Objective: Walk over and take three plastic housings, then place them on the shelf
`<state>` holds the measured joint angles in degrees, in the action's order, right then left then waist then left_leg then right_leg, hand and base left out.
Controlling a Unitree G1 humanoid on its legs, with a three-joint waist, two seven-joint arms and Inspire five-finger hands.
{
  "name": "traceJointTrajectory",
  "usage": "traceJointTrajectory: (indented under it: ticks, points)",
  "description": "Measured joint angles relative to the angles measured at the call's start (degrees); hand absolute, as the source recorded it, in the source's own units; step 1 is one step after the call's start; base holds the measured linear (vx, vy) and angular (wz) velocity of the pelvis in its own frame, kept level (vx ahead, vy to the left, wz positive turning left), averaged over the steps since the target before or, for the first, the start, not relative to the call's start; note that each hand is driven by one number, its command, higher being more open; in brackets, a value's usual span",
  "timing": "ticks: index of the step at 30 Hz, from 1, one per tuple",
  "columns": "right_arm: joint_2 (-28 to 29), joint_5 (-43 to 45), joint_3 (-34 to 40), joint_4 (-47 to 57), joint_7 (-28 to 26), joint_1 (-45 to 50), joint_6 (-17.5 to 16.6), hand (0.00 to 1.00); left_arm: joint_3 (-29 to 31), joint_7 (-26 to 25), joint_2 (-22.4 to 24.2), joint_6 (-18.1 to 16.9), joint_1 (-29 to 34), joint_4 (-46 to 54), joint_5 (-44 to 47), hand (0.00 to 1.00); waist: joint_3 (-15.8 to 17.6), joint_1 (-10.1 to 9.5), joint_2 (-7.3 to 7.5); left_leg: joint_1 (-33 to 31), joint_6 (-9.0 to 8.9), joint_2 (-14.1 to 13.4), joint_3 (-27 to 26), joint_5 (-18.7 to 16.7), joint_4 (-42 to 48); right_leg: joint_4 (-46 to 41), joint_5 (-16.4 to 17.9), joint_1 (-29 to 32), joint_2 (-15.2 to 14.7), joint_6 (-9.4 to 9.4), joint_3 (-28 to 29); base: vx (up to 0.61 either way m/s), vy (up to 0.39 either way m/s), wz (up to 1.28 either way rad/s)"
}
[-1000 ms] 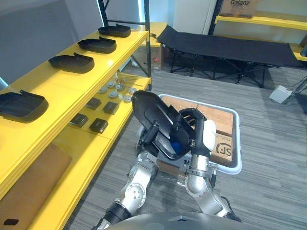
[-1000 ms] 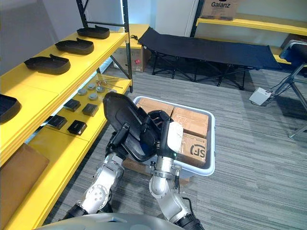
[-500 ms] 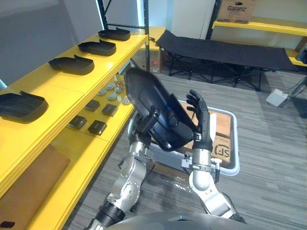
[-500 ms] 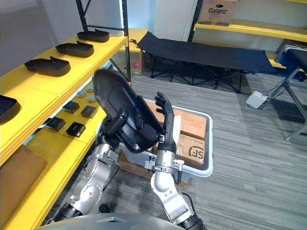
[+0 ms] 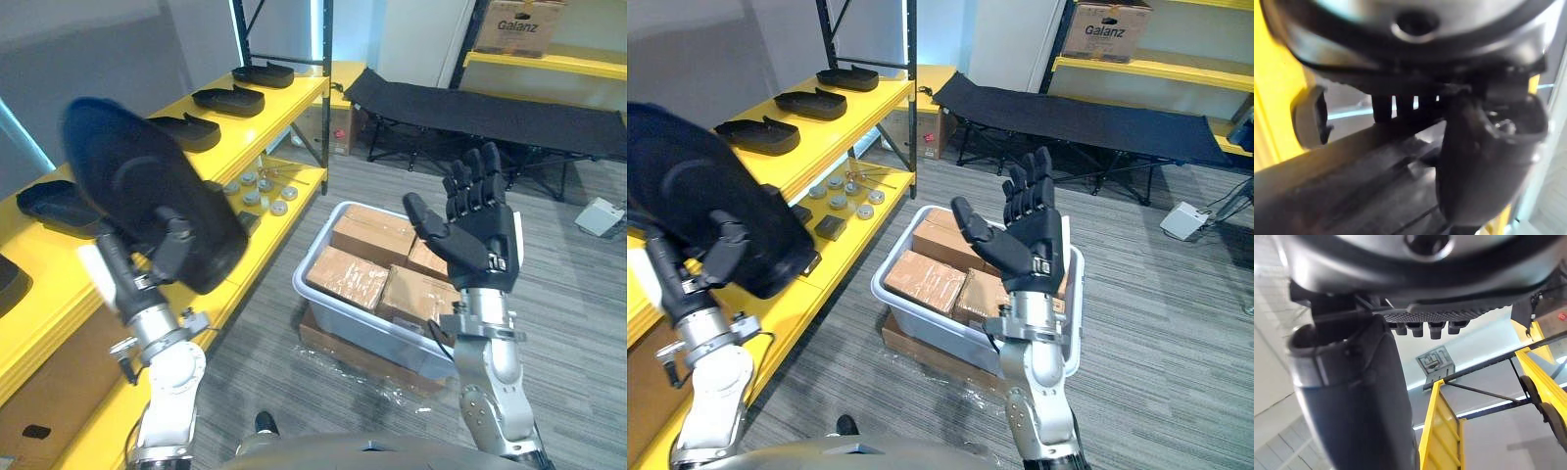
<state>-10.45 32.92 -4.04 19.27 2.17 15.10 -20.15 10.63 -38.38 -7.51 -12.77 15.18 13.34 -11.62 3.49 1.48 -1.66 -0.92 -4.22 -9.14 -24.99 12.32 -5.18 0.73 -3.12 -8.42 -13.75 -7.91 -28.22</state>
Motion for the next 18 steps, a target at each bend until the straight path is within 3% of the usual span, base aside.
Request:
traceJointTrajectory:
  ticks: [2,5,8,10,13,18]
  points:
    - [0.04,0.59,0.84,-0.39,-1.41,1.52,1.4,1.0,2.16,2.02,-0.04,-2.22,2.24,0.09,2.39,0.0,0.29,-0.03,-0.44,-0.08,0.0,0.22,0.13,0.0,0.0,0.08,0.0,-0.02,-0.17,0.0,-0.02,0.03,0.036,0.06]
    - [0.1,-1.31,2.3,-3.08,-2.69,3.62,5.36,1.0,2.8,14.17,-0.01,-3.55,7.63,3.39,11.94,0.0,0.82,-0.55,-1.28,-0.78,0.0,0.56,0.87,0.0,0.0,0.23,0.02,0.04,-0.34,-0.02,-0.82,0.03,0.032,0.1]
    - [-0.02,-0.79,1.57,-6.36,-5.88,4.08,6.98,1.0,2.18,26.43,-0.1,-3.45,12.21,7.54,14.44,0.0,1.27,-1.62,-1.93,-1.6,0.0,0.72,2.35,0.0,0.02,0.17,0.22,-0.3,-0.24,-0.29,-2.41,0.02,0.01,0.21]
    - [-0.55,-1.1,0.02,-6.8,-7.75,2.81,7.3,1.0,1.99,31.67,-0.16,-3.45,13.21,8.92,16.73,0.0,1.61,-2.45,-2.6,-2.16,0.0,0.85,3.72,0.0,0.02,-0.05,0.37,-0.56,-0.12,-0.44,-3.72,0.02,-0.004,0.3]
    - [-2.94,-5.11,-4.35,-10.84,-9.15,-4.14,8.4,1.0,2.06,35.36,-0.18,-3.37,14.02,10.27,20.04,0.0,1.59,-4.08,-2.96,-2.68,-0.22,0.8,6.41,0.16,0.05,-1.4,1.58,-1.14,0.12,-0.5,-5.86,0.01,-0.016,0.36]
    - [-3.92,-8.4,-8.78,-15.87,-9.68,-12.33,9.83,1.0,3.26,35.1,0.6,-3.19,16.42,10.29,21.0,0.0,2.0,-8.21,-3.51,-3.26,-0.29,0.73,9.67,0.21,0.3,-5.58,5.18,-1.67,-0.07,-0.59,-9.03,0.01,-0.031,0.42]
